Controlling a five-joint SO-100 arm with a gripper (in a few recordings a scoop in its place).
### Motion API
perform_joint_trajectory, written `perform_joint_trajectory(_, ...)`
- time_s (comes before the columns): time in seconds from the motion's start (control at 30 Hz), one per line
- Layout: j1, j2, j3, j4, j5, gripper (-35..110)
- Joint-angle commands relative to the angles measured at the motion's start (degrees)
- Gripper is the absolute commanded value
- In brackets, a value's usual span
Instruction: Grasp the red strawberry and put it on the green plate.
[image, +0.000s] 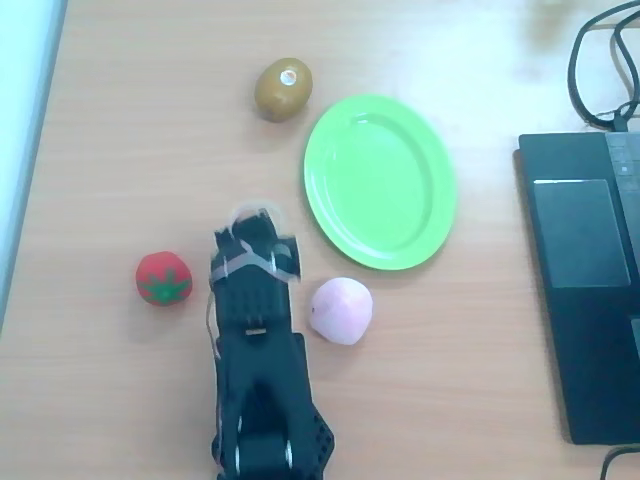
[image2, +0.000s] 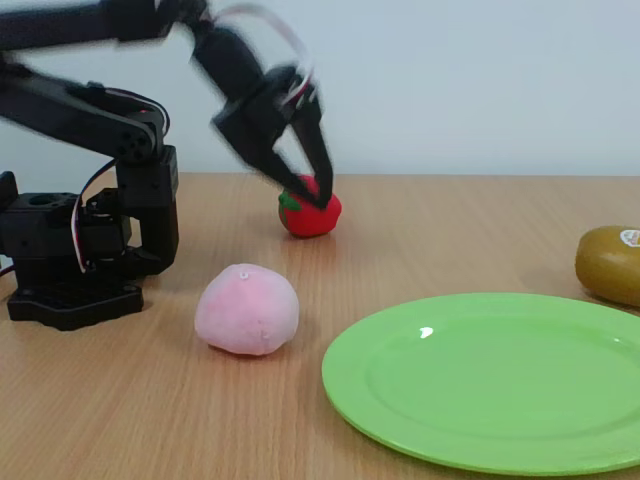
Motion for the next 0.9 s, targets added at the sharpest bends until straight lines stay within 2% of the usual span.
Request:
perform_joint_trajectory(0.0,-2.90,-8.96,-20.48,13.10,-14.33,0)
perform_joint_trajectory(0.1,-7.56,-9.58,-23.03,21.27,-30.50,13)
perform_joint_trajectory(0.17,-9.84,-9.49,-23.20,26.19,-44.12,38)
perform_joint_trajectory(0.2,-10.90,-9.93,-23.38,27.86,-45.79,43)
perform_joint_trajectory(0.3,-12.83,-13.36,-24.35,30.94,-52.12,41)
perform_joint_trajectory(0.37,-13.27,-15.73,-24.35,30.59,-54.84,46)
perform_joint_trajectory(0.5,-15.56,-20.74,-26.28,29.71,-53.88,52)
perform_joint_trajectory(0.87,-18.19,-39.99,-29.36,22.24,-46.49,50)
